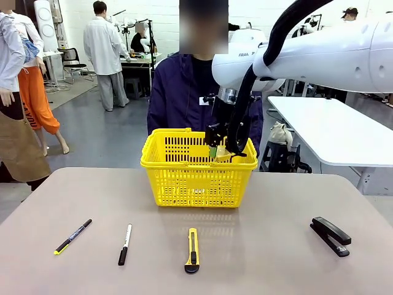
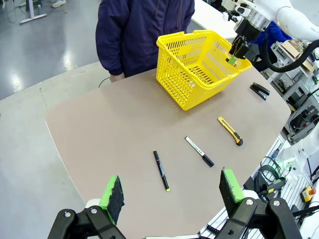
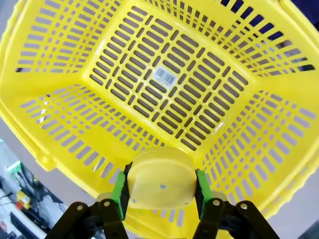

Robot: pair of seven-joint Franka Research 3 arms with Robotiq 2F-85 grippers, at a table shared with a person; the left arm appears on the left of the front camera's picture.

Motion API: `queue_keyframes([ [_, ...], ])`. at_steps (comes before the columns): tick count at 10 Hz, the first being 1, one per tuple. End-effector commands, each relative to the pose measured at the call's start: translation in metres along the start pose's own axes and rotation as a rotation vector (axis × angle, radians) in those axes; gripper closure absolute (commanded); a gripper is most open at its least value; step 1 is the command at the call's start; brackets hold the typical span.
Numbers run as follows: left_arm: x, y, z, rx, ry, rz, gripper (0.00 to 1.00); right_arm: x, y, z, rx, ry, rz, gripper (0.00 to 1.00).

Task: Place the items the person wants into the basket.
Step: Pick up the item the person points to and place it in the Market Basket.

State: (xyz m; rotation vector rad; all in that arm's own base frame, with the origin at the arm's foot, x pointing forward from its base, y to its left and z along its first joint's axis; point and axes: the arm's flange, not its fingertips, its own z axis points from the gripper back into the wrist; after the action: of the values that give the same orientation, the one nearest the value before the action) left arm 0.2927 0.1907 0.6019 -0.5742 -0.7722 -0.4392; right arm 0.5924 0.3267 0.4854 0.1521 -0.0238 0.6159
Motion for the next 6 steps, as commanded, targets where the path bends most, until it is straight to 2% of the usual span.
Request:
queue_keyframes([
  [1,-0.001,0.001,0.001,-0.011,-0.008,-0.017,0.0,0.033,-0.004,-0.009,0.003,0.002,-0.01,0.36],
  [3,-0.001,0.001,0.001,-0.011,-0.008,-0.017,0.0,0.055,-0.003,-0.031,-0.035,-0.002,-0.053,0.36],
  [6,-0.001,0.001,0.001,-0.011,-0.008,-0.017,0.0,0.077,-0.003,-0.059,-0.093,0.089,-0.068,0.36],
])
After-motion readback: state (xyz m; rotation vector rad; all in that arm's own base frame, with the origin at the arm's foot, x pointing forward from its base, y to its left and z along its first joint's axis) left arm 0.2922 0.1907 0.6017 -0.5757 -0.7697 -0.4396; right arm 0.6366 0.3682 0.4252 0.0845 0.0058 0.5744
